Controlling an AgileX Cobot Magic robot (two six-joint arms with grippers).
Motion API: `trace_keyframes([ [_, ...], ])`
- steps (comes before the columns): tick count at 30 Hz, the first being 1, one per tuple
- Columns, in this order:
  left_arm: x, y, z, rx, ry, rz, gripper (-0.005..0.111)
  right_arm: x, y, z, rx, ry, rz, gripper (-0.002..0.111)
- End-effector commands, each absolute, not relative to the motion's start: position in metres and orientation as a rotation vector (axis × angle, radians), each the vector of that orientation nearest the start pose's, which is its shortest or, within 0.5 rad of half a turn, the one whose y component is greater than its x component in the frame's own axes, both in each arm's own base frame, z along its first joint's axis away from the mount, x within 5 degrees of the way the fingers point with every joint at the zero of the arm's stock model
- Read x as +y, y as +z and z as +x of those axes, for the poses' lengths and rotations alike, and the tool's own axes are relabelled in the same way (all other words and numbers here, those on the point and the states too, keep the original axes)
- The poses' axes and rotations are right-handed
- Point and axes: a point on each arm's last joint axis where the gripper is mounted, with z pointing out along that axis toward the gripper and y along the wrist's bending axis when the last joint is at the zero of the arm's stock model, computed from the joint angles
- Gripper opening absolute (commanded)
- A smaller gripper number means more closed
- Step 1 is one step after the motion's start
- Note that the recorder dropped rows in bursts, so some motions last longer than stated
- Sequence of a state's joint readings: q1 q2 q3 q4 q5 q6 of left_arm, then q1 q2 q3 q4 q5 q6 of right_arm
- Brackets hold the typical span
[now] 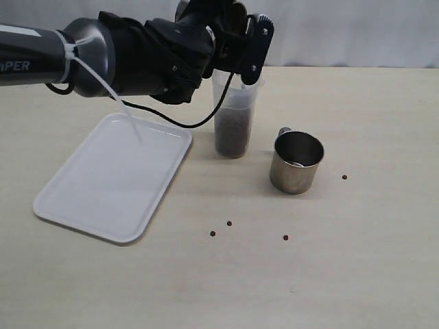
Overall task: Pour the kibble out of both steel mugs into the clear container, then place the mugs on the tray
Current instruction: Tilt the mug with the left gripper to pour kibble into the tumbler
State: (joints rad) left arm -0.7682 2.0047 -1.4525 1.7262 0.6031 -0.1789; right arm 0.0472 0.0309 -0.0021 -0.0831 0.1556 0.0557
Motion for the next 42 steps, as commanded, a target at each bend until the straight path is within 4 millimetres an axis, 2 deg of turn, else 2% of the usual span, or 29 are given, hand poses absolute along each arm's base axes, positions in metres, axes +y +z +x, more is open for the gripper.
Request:
trace_keyframes([
  [1,-0.282,0.252,0.366,1.077,1.171,1.704,0.000,0.002,0.197,0.059,1.671,0.004,-0.056,0.005],
  [8,-0.285,0.238,0.369,0.999,1.234,1.812,0.000,0.002,0.197,0.059,1.671,0.004,-0.056,0.005],
  [14,-0.285,0.238,0.369,0.915,1.296,1.884,0.000,0.002,0.197,0.059,1.671,0.004,-0.056,0.005],
  [30,-0.288,0.241,0.369,0.859,1.308,1.912,0.000,0.002,0.197,0.059,1.671,0.004,-0.056,0.005],
  [39,-0.294,0.243,0.363,0.785,1.365,1.955,0.000,0.002,0.197,0.059,1.671,0.004,-0.056,0.005],
  [42,-0.295,0.244,0.360,0.751,1.433,1.978,0.000,0.002,0.197,0.059,1.671,0.004,-0.056,0.005],
])
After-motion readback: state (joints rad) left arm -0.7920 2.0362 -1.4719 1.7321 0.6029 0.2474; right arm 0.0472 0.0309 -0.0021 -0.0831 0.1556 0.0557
